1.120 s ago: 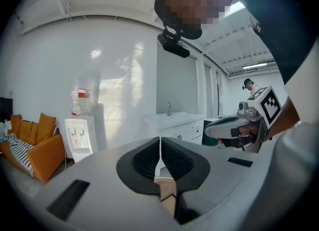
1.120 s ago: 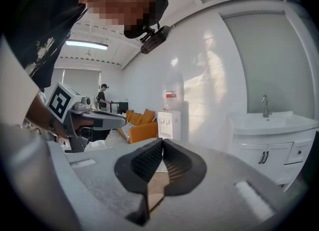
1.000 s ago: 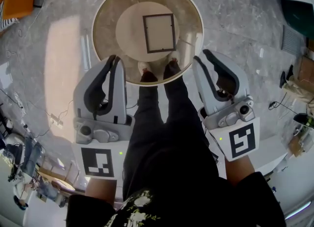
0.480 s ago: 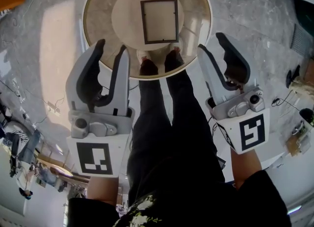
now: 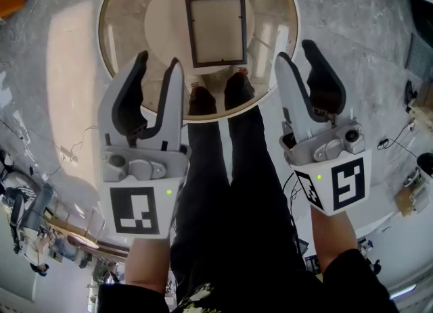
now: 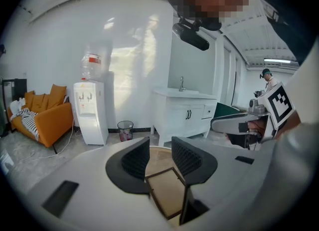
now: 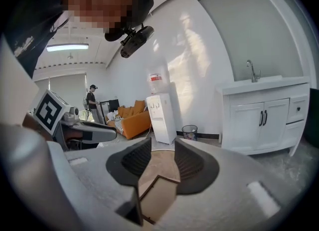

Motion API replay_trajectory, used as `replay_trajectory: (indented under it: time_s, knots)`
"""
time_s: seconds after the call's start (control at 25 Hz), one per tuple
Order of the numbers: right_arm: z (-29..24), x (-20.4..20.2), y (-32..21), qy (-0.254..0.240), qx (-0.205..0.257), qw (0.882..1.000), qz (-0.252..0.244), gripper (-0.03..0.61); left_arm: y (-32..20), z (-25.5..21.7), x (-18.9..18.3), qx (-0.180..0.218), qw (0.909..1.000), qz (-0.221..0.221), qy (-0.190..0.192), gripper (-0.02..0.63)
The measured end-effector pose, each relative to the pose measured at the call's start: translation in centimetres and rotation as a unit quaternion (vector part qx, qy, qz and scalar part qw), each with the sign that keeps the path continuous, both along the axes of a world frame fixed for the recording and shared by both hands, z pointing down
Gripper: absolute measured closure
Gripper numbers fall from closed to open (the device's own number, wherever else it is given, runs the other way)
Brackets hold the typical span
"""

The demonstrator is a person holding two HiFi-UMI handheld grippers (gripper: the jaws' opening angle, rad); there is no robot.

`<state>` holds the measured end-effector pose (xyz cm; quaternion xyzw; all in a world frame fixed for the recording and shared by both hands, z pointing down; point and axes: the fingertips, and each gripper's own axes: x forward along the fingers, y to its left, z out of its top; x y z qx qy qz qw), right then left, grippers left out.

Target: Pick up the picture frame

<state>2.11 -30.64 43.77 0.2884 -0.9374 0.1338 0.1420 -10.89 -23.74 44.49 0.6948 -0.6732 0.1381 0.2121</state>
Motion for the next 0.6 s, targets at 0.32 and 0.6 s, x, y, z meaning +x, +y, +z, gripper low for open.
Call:
replay_trajectory:
  time_s: [0.32,0.6]
  knots:
    - [7.4,0.2,0.6,0.004,-0.028,1.000,0.003,0.437,0.2,6.9,-1.1,-0.019,0.9998,-0.005,-0.008,0.467]
    - [13.0,0.7,-0.8,0.019,-0.042,0.999,0.012,0.439,-1.2,13.1,-0.2,-0.048,0.9988,0.000,0.002,0.468]
